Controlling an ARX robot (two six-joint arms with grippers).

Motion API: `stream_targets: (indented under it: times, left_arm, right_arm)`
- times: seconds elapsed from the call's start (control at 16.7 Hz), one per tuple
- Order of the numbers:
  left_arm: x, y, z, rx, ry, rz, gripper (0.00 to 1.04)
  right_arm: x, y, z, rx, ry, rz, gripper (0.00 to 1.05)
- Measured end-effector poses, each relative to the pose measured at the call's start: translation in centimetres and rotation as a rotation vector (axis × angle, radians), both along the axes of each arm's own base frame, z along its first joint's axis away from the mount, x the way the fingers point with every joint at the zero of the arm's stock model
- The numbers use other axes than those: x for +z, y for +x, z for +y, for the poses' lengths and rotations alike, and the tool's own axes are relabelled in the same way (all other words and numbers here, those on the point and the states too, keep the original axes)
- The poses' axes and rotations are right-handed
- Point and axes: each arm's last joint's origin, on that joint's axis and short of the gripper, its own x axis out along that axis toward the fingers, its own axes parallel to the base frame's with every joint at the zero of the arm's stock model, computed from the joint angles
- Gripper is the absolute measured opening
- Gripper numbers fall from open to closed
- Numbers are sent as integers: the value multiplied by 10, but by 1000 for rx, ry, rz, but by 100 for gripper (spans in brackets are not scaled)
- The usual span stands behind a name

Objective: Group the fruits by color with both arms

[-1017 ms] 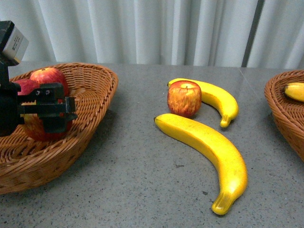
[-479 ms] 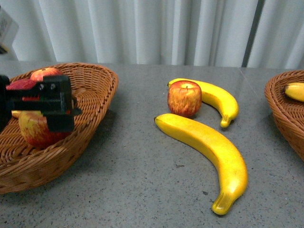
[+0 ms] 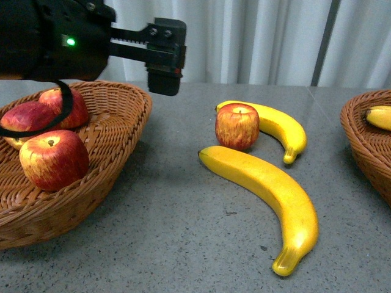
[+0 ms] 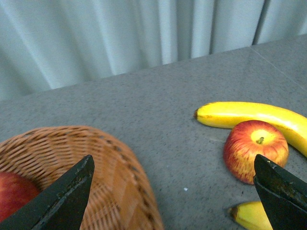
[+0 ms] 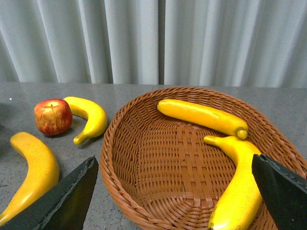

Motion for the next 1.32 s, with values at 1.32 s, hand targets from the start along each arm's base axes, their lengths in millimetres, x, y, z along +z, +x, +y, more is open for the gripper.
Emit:
stream_targets:
  times: [1.32]
  left_arm:
    - [-80, 99, -85, -324, 36, 205, 67]
  right_arm:
    - [0, 0, 0, 0, 0, 0, 98]
